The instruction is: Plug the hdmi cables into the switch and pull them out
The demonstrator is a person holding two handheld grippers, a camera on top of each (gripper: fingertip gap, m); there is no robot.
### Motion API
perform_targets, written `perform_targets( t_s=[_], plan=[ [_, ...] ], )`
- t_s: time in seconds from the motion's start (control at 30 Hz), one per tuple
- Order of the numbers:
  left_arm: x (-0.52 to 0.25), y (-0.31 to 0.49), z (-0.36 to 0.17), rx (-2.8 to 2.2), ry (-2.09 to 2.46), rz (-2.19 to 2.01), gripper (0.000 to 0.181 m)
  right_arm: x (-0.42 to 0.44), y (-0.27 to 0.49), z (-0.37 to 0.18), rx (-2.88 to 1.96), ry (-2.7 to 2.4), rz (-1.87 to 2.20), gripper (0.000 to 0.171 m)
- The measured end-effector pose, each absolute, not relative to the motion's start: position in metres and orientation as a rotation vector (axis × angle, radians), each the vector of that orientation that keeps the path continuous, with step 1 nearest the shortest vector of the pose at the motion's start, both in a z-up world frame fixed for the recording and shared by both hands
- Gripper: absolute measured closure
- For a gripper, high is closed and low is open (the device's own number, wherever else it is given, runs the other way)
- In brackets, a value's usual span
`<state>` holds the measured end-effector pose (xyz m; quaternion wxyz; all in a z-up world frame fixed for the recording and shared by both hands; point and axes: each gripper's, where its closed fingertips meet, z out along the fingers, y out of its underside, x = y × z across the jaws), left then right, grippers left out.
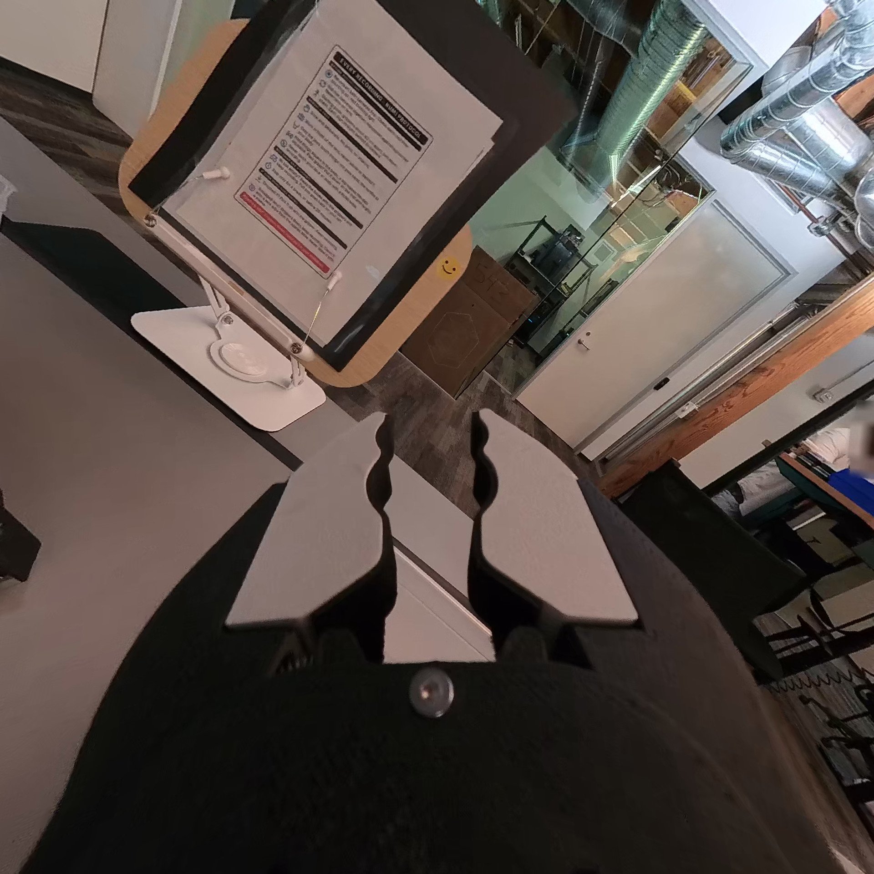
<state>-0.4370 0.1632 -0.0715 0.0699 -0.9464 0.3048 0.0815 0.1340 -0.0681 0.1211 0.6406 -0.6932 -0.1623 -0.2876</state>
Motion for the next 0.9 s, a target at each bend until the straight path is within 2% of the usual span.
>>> perform_targets(
  t_s=[0.17, 0.4, 0.47, 0.7, 0.8, 0.9],
  plan=[
    [-0.433, 0.172, -0.04, -2.693, 0.87, 0.305, 0.163, 0.131, -0.063, 0.116, -1.603, -0.403, -0.685, 0.139],
    [-0.394, 0.166, 0.034, -2.323, 0.872, 0.244, 0.169, 0.129, -0.061, 0.114, -1.61, -0.415, -0.691, 0.139],
    [-0.378, 0.156, 0.061, -2.182, 0.887, 0.231, 0.174, 0.128, -0.06, 0.113, -1.611, -0.419, -0.691, 0.139],
    [-0.313, 0.086, 0.14, -1.705, 0.997, 0.092, 0.173, 0.116, -0.052, 0.107, -1.619, -0.468, -0.665, 0.139],
    [-0.289, 0.055, 0.154, -1.551, 1.091, 0.006, 0.174, 0.09, -0.046, 0.098, -1.615, -0.563, -0.537, 0.139],
    [-0.259, 0.019, 0.149, -1.444, 1.28, -0.164, 0.174, 0.035, -0.048, 0.076, -1.61, -0.787, -0.205, 0.14]
  ],
)
